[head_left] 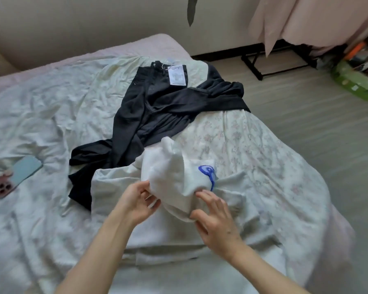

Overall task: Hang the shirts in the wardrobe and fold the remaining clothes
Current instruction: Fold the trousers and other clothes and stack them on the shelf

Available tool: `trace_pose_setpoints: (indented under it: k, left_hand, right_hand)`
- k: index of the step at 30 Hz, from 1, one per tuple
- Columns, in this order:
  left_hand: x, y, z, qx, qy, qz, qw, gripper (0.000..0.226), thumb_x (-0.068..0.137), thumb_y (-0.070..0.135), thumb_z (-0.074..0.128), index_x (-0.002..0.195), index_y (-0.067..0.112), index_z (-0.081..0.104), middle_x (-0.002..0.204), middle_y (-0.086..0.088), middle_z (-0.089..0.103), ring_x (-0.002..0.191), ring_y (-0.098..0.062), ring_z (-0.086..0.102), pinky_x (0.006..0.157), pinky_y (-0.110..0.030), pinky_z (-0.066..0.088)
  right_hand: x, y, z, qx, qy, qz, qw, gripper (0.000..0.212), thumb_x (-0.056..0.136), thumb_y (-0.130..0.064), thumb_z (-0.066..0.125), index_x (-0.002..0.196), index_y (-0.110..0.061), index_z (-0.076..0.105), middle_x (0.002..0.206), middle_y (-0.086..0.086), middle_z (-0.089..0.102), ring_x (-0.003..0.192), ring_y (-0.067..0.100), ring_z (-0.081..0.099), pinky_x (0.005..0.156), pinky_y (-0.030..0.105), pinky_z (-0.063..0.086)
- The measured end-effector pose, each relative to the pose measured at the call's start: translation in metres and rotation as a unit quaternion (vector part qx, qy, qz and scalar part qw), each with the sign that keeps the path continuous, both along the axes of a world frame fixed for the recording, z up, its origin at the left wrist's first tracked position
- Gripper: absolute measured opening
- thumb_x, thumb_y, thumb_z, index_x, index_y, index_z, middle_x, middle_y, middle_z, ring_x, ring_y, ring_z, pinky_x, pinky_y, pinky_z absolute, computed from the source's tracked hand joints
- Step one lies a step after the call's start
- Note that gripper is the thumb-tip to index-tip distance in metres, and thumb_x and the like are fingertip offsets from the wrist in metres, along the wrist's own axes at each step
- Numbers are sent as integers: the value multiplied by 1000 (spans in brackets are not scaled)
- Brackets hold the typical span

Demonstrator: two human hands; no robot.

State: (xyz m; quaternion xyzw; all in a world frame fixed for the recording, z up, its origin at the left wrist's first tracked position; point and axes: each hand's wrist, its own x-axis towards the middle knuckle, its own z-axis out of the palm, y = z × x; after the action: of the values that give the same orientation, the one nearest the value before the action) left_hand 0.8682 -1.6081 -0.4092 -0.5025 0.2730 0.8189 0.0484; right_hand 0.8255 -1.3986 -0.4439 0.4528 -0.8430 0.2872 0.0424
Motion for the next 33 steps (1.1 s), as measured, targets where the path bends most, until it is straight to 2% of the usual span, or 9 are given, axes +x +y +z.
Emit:
trace_pose_setpoints:
  k: [3,6,11,14,19,23,26,28,33]
  left_hand:
    - [55,24,-18,16,-10,30,999,19,89,4,42,73,8,53,59,-5,55,66,-19,51,70,-30,45]
    - [99,37,-34,-18,-31,12,999,17,88,2,39,83,4,55,64,-8,55,64,-19,49,61,-28,47]
    - [114,34,-51,-59,14,-96,993,30,96,34,42,113,15,59,101,-4,72,96,-24,65,78,-35,50]
    - [100,34,-55,-100,30,-111,988,26,97,30,46,118,21,56,105,1,71,94,-18,68,65,-32,55]
    - [94,8,-56,48,123,-32,991,45,86,26,51,129,15,52,118,-11,66,96,-31,67,68,-49,55]
    - [107,-8,-67,152,160,130,967,44,90,24,42,131,10,50,128,-19,57,118,-43,50,83,-66,42]
    - [117,3,-81,151,65,139,976,45,84,20,41,127,11,51,128,-17,56,111,-38,53,83,-53,51]
    - [122,9,-88,96,-4,84,992,42,86,24,42,124,10,53,118,-15,61,99,-34,58,76,-41,52]
    - [112,5,-95,-46,-82,38,995,38,97,30,45,126,7,52,120,-10,60,107,-26,57,70,-30,47]
  right_hand:
    - [47,21,-15,95,-69,33,992,13,68,-10,66,81,-15,65,116,9,61,115,24,55,96,43,43]
    - [80,32,-22,110,-302,-53,945,18,82,-12,61,99,-15,61,111,-4,59,111,14,55,97,28,38]
    - [55,-10,-26,-96,-585,-351,725,17,91,-28,57,97,-12,52,88,2,55,84,16,51,73,23,41]
    - [38,-34,-34,-160,-699,-419,557,27,90,-28,59,104,-5,55,96,14,61,85,23,57,74,36,47]
    - [17,-48,-27,-292,-714,-419,479,25,97,-7,43,119,0,51,106,23,63,87,27,58,84,43,47]
    - [18,-23,-33,-427,-740,-389,344,24,99,-8,32,97,-9,56,70,9,71,76,27,61,51,36,56]
    - [38,-6,-52,-353,-742,-451,349,27,97,2,30,86,-7,53,59,11,67,62,26,61,50,34,55]
    - [45,1,-63,-302,-730,-481,380,28,95,8,28,87,-6,52,67,16,60,65,27,54,69,42,53]
    - [34,3,-68,-242,-686,-501,469,32,88,13,29,86,-6,54,71,12,55,63,24,51,63,36,44]
